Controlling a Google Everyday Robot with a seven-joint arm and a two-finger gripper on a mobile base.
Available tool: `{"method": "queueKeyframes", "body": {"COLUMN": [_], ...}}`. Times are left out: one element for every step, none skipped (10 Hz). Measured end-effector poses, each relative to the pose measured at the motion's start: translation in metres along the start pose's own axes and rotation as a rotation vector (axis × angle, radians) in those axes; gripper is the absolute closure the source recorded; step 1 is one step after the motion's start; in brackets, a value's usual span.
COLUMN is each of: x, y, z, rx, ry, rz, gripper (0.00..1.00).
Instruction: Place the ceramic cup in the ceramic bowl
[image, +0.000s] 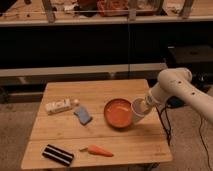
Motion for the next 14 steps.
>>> {"method": "queueKeyframes", "body": {"x": [0.004, 0.006, 0.01, 0.017, 0.019, 0.021, 0.024, 0.028, 0.03, 0.032, 0.035, 0.037, 0.038, 0.038], "y": [-0.004, -0.005, -0.009, -0.017, -0.017, -0.017, -0.019, -0.023, -0.024, -0.025, -0.027, -0.029, -0.028, -0.027], "z": [0.002, 0.003, 0.006, 0.01, 0.011, 0.011, 0.012, 0.013, 0.014, 0.015, 0.016, 0.018, 0.02, 0.021], "rx": [0.002, 0.0, 0.0, 0.002, 0.0, 0.0, 0.001, 0.001, 0.001, 0.001, 0.001, 0.002, 0.002, 0.001], "ry": [0.001, 0.002, 0.001, 0.002, 0.002, 0.001, 0.0, -0.001, 0.0, 0.0, 0.001, 0.001, 0.0, 0.001], "rz": [-0.012, -0.017, -0.026, -0.038, -0.041, -0.042, -0.049, -0.059, -0.063, -0.065, -0.071, -0.076, -0.076, -0.077], "gripper": [0.99, 0.99, 0.99, 0.99, 0.99, 0.99, 0.99, 0.99, 0.99, 0.99, 0.99, 0.99, 0.99, 0.99]}}
